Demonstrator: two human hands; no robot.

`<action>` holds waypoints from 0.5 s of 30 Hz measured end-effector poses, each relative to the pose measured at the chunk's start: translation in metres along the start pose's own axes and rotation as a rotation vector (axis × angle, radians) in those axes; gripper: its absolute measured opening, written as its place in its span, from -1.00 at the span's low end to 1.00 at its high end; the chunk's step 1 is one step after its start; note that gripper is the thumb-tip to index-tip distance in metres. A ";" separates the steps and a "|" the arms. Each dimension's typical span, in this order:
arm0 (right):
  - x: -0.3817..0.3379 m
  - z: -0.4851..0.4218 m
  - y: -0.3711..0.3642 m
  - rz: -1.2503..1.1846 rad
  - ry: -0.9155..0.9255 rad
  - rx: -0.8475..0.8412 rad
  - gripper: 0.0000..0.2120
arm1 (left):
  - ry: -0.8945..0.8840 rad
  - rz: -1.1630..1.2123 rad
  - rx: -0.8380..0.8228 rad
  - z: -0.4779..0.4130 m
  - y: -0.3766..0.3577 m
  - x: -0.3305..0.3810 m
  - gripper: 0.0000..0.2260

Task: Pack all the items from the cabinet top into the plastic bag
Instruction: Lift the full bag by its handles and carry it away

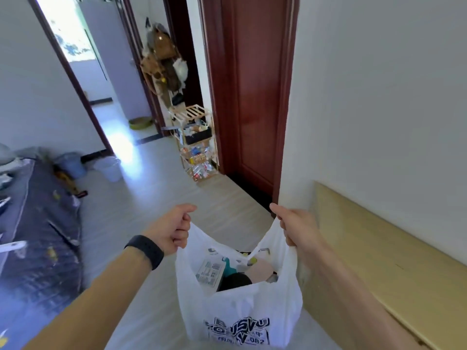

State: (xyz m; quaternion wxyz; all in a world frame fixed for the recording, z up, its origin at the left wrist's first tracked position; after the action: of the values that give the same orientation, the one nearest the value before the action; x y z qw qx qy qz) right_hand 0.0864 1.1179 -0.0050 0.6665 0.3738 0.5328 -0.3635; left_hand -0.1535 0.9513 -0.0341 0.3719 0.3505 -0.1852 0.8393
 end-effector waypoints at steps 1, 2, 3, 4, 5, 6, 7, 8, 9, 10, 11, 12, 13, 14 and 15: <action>-0.006 -0.007 -0.021 -0.003 0.005 -0.010 -0.67 | 0.002 0.020 0.003 -0.004 0.021 0.005 -0.66; -0.011 -0.013 -0.042 -0.005 0.006 -0.016 -0.67 | 0.004 0.034 0.007 -0.007 0.041 0.011 -0.67; -0.016 -0.020 -0.062 -0.010 0.008 -0.017 -0.67 | -0.002 0.044 0.005 -0.011 0.060 0.018 -0.67; -0.020 -0.027 -0.081 -0.014 0.008 -0.013 -0.66 | -0.013 0.051 -0.001 -0.016 0.077 0.026 -0.67; -0.023 -0.033 -0.098 -0.013 0.005 -0.008 -0.65 | -0.023 0.054 -0.004 -0.021 0.094 0.035 -0.67; -0.026 -0.039 -0.115 -0.018 0.001 -0.004 -0.64 | -0.029 0.059 -0.004 -0.025 0.108 0.043 -0.67; -0.030 -0.045 -0.131 -0.029 -0.001 -0.003 -0.65 | -0.034 0.062 -0.003 -0.028 0.122 0.051 -0.67; -0.034 -0.051 -0.147 -0.031 0.002 -0.005 -0.66 | -0.041 0.063 0.004 -0.031 0.136 0.060 -0.67; -0.038 -0.057 -0.162 -0.027 0.007 -0.012 -0.66 | -0.048 0.063 0.013 -0.035 0.150 0.069 -0.67; -0.043 -0.064 -0.177 -0.028 0.013 -0.025 -0.66 | -0.054 0.068 0.014 -0.040 0.162 0.078 -0.67; -0.048 -0.076 -0.198 -0.038 0.020 -0.037 -0.65 | -0.068 0.077 0.014 -0.048 0.178 0.091 -0.67; -0.051 -0.085 -0.211 -0.044 0.020 -0.042 -0.65 | -0.078 0.081 0.023 -0.054 0.189 0.101 -0.67; -0.055 -0.091 -0.220 -0.049 0.022 -0.044 -0.64 | -0.081 0.080 0.035 -0.058 0.197 0.109 -0.67; -0.060 -0.101 -0.234 -0.054 0.027 -0.054 -0.64 | -0.083 0.085 0.038 -0.064 0.206 0.120 -0.67; -0.063 -0.113 -0.250 -0.055 0.031 -0.062 -0.63 | -0.086 0.091 0.036 -0.073 0.216 0.131 -0.67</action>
State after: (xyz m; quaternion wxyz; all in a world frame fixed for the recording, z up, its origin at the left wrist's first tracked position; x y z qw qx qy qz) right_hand -0.1943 1.1100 0.0122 0.6591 0.3438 0.5643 -0.3591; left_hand -0.4122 0.9161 0.0000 0.3187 0.3841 -0.2019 0.8427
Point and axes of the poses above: each hand's wrist, its own z-axis away from the middle knuckle, its own y-axis out of the back of the hand, x = y × z, the point moved 10 cm from there along -z, towards the middle knuckle, and after that the axes turned 6 degrees about y, right-handed, at the moved point
